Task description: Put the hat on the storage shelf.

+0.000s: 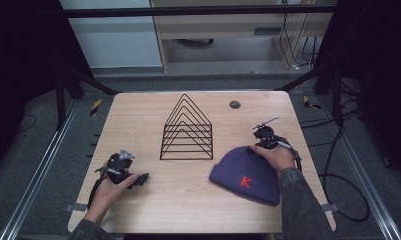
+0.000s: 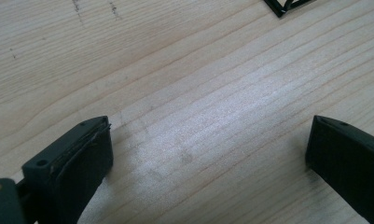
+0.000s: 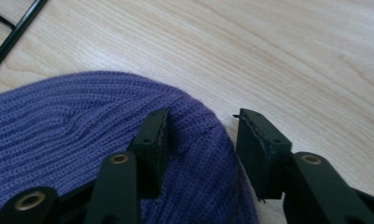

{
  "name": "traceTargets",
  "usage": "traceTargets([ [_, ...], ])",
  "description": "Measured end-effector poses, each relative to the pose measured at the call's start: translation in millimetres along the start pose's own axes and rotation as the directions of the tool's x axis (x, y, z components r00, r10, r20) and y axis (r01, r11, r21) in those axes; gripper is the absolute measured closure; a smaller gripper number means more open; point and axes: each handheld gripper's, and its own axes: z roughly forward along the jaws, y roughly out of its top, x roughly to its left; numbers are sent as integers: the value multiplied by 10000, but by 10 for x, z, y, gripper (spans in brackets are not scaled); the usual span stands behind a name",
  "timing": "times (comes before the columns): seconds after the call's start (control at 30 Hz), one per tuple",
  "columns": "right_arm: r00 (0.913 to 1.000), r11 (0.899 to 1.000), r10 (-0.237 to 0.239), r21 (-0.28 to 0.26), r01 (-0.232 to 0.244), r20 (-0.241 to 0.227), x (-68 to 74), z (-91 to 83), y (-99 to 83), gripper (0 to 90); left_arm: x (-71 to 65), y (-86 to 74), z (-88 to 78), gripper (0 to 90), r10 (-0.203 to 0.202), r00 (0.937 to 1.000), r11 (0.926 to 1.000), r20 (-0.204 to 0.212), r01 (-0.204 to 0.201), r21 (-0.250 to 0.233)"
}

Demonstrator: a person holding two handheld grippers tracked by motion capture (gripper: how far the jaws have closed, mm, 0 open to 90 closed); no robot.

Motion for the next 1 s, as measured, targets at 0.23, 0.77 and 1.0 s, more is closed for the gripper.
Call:
traceTargets([
  [0.23, 9998, 9999, -69, 119, 71, -175, 18, 0, 13, 738, 2, 1, 1, 0, 19, 10000, 10000, 17, -19, 0],
  [0.77, 9962, 9925, -675, -1061, 613, -555, 146, -418, -49, 797, 8, 0, 6, 0, 85, 9999, 10000, 121, -85, -37],
  [1.0, 9893, 9749, -1175, -1996, 985, -859, 297, -777, -112, 798, 4, -4, 7, 0, 151, 9997, 9998, 198, -150, -93],
])
